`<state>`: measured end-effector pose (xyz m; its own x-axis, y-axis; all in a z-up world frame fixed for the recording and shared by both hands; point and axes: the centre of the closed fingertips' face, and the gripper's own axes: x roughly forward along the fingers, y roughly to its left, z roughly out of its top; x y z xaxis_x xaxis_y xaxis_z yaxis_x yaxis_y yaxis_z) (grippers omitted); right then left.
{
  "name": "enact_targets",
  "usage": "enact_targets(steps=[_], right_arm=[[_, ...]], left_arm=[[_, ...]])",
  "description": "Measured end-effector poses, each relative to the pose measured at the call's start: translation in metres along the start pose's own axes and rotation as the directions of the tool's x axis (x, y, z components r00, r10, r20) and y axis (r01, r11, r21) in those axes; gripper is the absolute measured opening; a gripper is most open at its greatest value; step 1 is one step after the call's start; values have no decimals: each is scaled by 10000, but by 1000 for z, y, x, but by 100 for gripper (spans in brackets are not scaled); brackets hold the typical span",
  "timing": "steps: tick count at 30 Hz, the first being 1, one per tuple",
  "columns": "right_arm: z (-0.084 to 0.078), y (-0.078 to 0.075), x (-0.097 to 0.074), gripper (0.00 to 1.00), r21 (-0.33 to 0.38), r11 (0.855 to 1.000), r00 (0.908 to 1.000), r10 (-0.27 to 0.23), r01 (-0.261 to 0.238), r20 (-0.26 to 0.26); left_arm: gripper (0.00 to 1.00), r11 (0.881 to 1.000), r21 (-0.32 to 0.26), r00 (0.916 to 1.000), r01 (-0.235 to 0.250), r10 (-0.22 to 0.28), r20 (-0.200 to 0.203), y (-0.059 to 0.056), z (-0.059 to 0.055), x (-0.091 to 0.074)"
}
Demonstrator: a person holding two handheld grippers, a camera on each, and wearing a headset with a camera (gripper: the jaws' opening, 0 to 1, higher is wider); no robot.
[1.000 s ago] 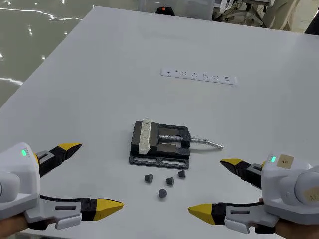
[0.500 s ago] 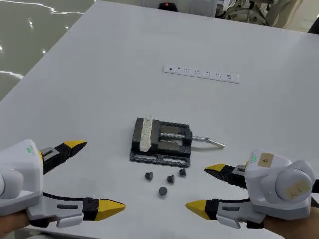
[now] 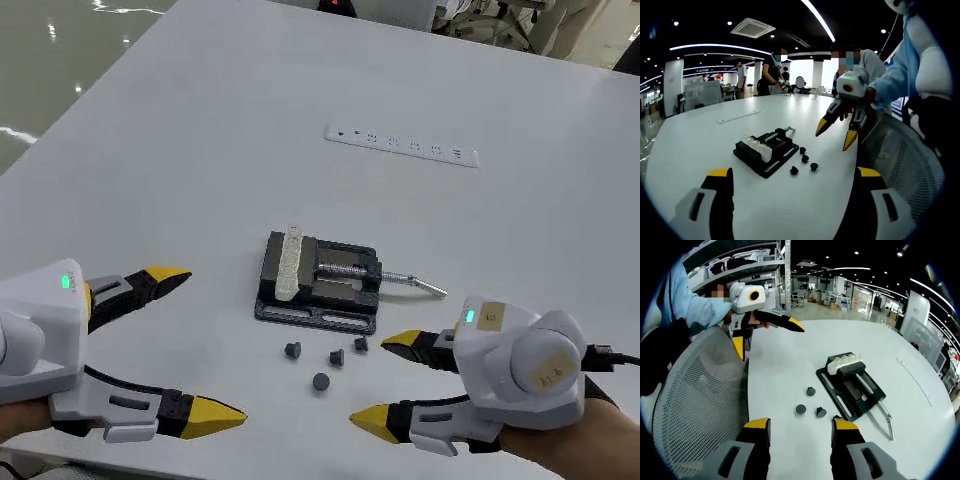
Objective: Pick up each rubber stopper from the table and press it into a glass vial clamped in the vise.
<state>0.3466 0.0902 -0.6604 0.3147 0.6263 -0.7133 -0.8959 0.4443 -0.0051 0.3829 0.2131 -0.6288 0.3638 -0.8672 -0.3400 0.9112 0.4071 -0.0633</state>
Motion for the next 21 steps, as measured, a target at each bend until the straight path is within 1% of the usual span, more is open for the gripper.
enact_targets(steps=[6,8,11,12,15,17,18,21], right_arm=[[2,6,7,42,-563,9977,9975,341,-376,-615],[5,6,10,39,-740,9960,9964,447,-501,-725],[6,4,15,31,-1217,9904,9902,497,-658,-1305],[6,3,17,30,-1319,9889,9891,507,-691,-1380],[10,4,22,29,-1289,9882,9864,628,-828,-1522],[10,6,25,27,-1245,9872,9816,776,-1001,-1743],[10,6,26,27,-1265,9866,9808,798,-1032,-1777],[7,7,28,27,-1405,9829,9734,877,-1192,-2117]], left_arm=[[99,9999,69,9999,159,-158,-14,-2,-1,0],[99,9998,50,9998,200,-199,-26,-3,-2,0],[99,9997,63,9996,256,-255,-85,-4,-5,-1],[99,9996,72,9996,270,-269,-92,-5,-5,-1],[99,9995,60,9995,300,-300,-59,-5,-5,-1],[99,9996,46,9996,281,-281,-64,-5,-6,-2],[99,9996,42,9996,289,-289,-35,-6,-6,-2],[99,9996,4,9996,272,-272,-14,-6,-7,-3]])
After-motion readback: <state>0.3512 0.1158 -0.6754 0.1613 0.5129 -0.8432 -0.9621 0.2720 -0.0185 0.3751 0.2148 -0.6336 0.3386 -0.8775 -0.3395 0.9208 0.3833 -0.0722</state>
